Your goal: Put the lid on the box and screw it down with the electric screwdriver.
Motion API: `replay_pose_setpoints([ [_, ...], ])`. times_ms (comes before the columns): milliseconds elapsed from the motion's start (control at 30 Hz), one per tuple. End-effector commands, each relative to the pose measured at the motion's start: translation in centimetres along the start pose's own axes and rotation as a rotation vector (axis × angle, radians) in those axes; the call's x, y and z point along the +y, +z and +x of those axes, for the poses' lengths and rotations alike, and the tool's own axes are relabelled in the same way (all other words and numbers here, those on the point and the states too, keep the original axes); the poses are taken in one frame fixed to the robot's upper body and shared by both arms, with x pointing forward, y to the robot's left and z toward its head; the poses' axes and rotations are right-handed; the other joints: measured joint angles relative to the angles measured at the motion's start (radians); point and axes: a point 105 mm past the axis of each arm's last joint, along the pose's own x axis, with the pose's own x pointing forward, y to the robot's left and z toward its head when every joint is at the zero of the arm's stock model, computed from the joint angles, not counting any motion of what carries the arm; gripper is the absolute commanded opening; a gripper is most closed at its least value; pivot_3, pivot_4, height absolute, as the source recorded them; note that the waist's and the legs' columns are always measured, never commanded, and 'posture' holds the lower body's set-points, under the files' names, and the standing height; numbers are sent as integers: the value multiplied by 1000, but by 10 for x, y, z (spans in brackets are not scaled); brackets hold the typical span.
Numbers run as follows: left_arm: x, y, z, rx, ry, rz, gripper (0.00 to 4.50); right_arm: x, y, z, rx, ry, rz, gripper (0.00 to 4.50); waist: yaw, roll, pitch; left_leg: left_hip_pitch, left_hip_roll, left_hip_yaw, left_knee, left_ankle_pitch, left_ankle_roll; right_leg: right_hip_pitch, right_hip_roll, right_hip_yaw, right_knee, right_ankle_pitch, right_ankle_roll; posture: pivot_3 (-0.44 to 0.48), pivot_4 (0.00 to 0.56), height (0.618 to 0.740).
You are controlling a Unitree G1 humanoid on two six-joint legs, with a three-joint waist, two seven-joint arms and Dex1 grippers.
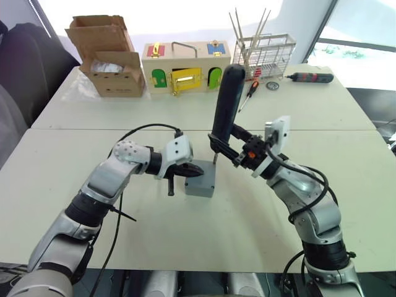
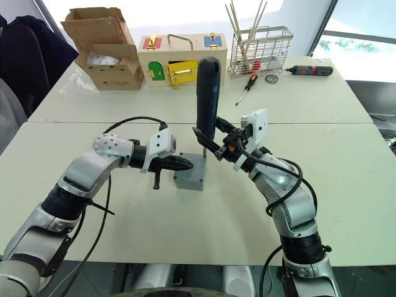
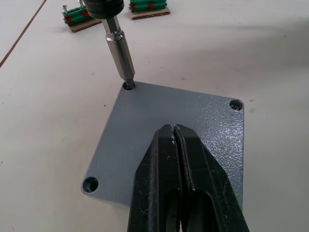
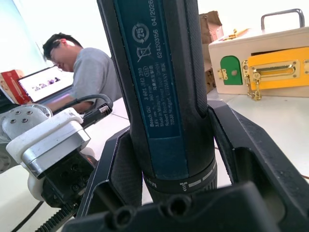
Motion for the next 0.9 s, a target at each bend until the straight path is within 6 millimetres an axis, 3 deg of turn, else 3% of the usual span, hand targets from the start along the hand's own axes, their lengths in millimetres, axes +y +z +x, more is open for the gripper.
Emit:
replay_pose_setpoints([
  [33, -8, -16, 4, 63, -25, -30, 0, 10, -28, -1, 85, 17, 64, 1872, 1, 0, -1, 2, 2, 0, 0, 0, 0, 2, 0, 0, 0, 0, 0, 0, 150, 735],
  [233, -10, -20, 5, 94, -34, -14, 0, 10, -37, -1, 103, 8, 75, 1872, 4, 0, -5, 10, 4, 0, -1, -3, 5, 13, 2, 0, -10, -1, 0, 0, 150, 735],
  [900, -12, -21, 8, 94, -37, -20, 0, 9, -51, -3, 152, 6, 62, 1872, 23, -1, -16, 10, 5, 1, -2, -4, 5, 13, 3, 0, -12, -1, 0, 0, 150, 735],
])
